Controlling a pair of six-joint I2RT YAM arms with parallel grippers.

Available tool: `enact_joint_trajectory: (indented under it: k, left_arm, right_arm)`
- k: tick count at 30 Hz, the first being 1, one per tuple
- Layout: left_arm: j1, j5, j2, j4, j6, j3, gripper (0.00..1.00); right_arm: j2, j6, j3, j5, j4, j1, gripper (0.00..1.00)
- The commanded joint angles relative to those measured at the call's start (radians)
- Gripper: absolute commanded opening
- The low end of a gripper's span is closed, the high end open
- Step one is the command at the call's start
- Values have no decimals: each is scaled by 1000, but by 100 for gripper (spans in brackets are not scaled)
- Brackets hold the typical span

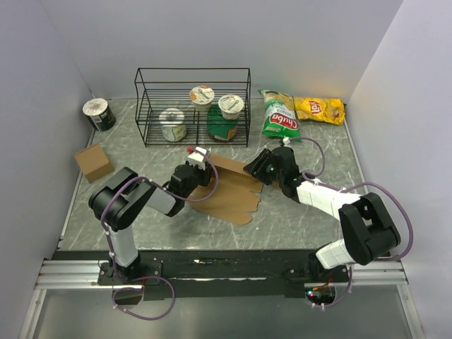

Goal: Fold the paper box

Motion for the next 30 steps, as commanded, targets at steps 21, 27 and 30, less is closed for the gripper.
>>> enact_joint_trajectory:
  k: [21, 27, 30]
  left_arm:
    - [-20, 45, -283, -92, -99, -163, 79]
    - [1, 86, -384, -169, -108, -183, 89]
    - [37, 86, -357, -169, -131, -185, 90]
  right_arm:
    - [99, -29, 35, -129, 121, -65, 31]
    - [151, -46, 79, -158, 134, -58, 33]
    - [174, -56, 112, -179, 126, -55, 38]
